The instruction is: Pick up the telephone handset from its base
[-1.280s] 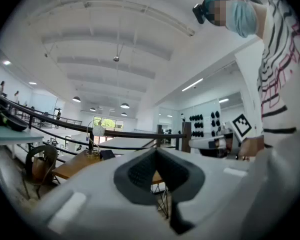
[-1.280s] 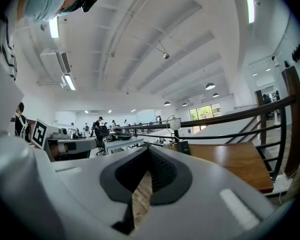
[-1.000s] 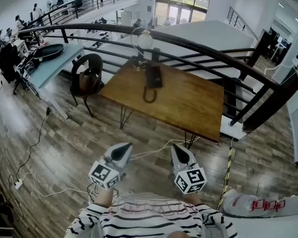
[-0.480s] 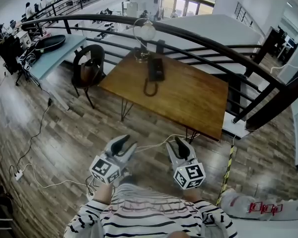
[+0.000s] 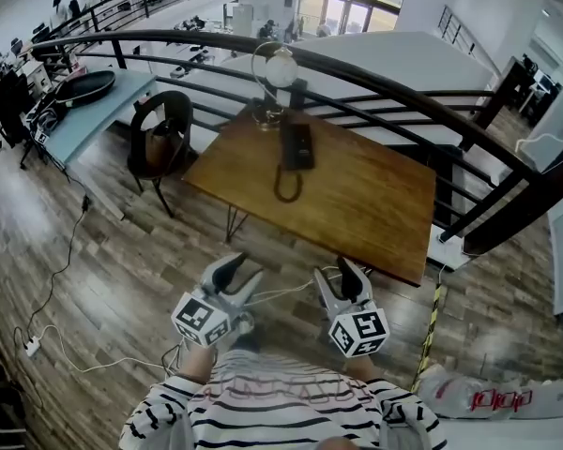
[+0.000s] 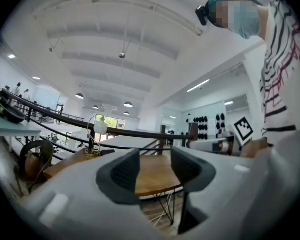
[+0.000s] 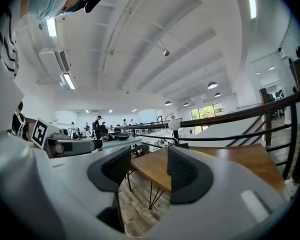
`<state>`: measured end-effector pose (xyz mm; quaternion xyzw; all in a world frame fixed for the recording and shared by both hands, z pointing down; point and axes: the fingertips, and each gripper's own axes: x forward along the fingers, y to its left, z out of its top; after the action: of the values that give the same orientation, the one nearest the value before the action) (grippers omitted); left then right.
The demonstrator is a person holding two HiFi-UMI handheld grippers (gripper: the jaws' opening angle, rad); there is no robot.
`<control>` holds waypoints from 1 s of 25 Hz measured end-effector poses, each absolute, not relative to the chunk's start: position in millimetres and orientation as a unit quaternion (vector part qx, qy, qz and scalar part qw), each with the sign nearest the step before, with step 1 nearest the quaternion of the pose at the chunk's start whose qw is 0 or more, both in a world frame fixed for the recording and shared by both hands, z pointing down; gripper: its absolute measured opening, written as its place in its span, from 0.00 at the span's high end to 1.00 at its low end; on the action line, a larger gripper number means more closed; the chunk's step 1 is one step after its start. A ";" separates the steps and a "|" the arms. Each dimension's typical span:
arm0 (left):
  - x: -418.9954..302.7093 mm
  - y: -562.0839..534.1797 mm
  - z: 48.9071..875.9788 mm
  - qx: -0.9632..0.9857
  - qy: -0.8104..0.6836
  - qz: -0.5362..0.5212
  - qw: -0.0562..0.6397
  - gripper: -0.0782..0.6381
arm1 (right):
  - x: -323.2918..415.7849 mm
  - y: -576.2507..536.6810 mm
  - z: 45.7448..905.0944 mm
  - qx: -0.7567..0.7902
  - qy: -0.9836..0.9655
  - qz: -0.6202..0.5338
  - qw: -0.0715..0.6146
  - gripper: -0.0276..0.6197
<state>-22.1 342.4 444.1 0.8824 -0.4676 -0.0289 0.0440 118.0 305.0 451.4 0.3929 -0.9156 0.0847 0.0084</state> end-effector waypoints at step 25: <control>-149.0 143.3 448.0 0.916 -0.396 -0.022 0.064 0.60 | -4.6 130.9 446.0 0.462 -0.883 0.084 0.014 0.58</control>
<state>-149.0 143.3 448.0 0.9158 -0.3959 -0.0224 0.0644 -4.6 130.9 446.0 0.4621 -0.8827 0.0843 0.0136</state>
